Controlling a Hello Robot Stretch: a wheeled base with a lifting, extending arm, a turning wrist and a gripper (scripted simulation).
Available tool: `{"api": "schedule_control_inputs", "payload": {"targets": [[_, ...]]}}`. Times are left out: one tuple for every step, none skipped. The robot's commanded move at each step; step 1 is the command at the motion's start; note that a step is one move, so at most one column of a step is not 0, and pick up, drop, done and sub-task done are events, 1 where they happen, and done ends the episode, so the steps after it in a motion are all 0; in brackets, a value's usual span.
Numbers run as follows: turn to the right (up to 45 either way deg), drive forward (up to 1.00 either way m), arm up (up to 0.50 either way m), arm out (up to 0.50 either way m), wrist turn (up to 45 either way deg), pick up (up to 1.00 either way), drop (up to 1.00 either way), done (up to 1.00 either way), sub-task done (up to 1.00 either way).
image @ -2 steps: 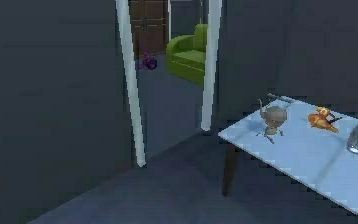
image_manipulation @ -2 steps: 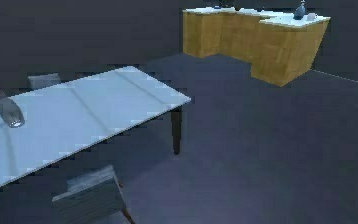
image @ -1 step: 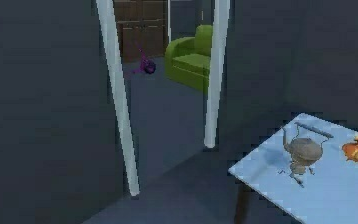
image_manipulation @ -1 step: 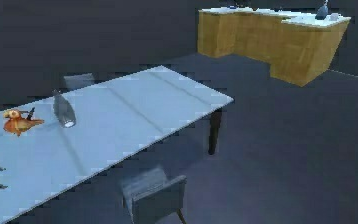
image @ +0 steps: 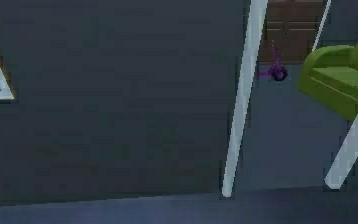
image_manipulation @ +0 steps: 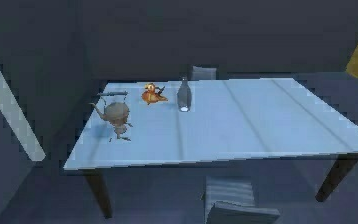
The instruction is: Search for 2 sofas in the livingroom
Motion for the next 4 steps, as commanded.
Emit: {"api": "schedule_control_inputs", "payload": {"targets": [[0.0,0.6,0.0,0.0,0.0,0.0,0.0,0.0,0.0],[45.0,0.0,0.0,0.0,0.0,0.0,0.0,0.0,0.0],[24.0,0.0,0.0,0.0,0.0,0.0,0.0,0.0,0.0],[0.0,0.6,0.0,0.0,0.0,0.0,0.0,0.0,0.0]]}}
